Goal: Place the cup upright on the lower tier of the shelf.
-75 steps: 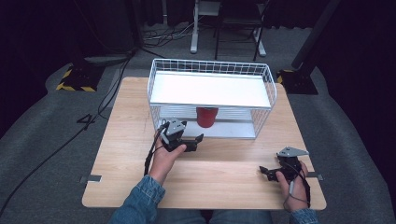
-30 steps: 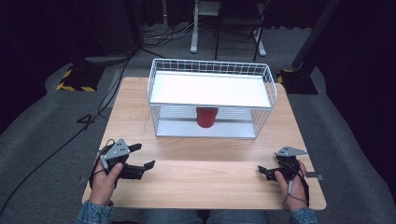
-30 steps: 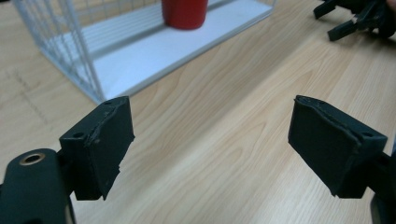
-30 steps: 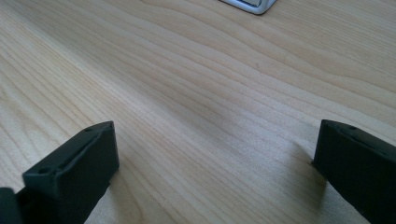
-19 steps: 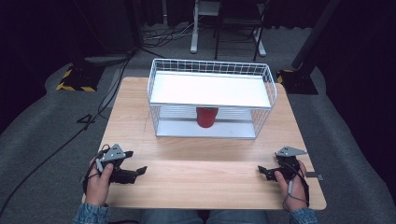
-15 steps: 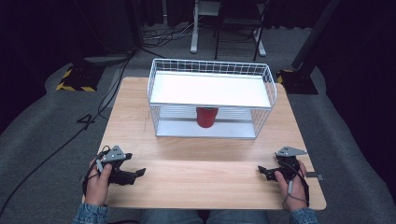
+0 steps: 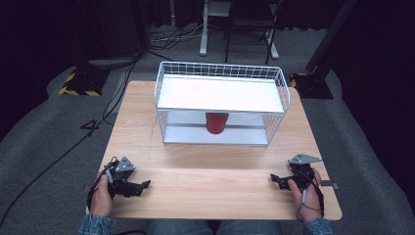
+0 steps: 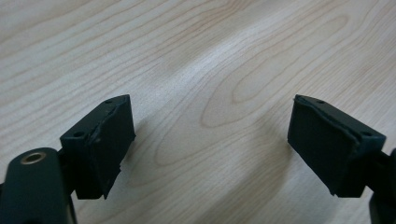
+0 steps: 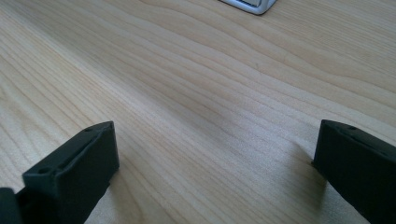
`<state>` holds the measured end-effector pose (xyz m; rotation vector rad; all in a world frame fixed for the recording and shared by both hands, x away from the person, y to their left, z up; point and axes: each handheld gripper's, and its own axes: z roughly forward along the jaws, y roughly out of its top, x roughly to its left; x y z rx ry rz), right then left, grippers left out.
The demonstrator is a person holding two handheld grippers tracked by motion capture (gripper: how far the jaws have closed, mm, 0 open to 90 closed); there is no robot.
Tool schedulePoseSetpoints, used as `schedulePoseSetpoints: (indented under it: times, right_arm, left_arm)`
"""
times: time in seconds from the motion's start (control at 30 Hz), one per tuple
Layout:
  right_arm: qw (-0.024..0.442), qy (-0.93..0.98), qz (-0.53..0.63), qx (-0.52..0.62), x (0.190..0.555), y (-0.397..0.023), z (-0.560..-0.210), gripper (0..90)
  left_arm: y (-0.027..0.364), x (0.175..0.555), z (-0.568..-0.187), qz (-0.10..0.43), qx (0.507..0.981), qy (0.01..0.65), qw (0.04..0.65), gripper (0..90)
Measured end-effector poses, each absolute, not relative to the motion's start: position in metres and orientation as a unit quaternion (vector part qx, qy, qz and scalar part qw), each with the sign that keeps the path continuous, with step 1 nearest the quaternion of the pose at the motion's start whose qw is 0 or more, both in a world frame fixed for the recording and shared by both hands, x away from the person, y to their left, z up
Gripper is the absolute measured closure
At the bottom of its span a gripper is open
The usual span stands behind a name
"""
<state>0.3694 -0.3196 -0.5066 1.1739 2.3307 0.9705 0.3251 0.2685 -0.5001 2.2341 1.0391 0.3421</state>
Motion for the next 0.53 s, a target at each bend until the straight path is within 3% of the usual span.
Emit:
schedulePoseSetpoints:
  times: [0.53]
  right_arm:
    - [0.177,0.825,0.343,0.413,0.3691,-0.3193,-0.5066,0.4]
  left_arm:
    - [0.2697,0.3256,-0.5054,0.145,0.846,0.383,0.342,13.5]
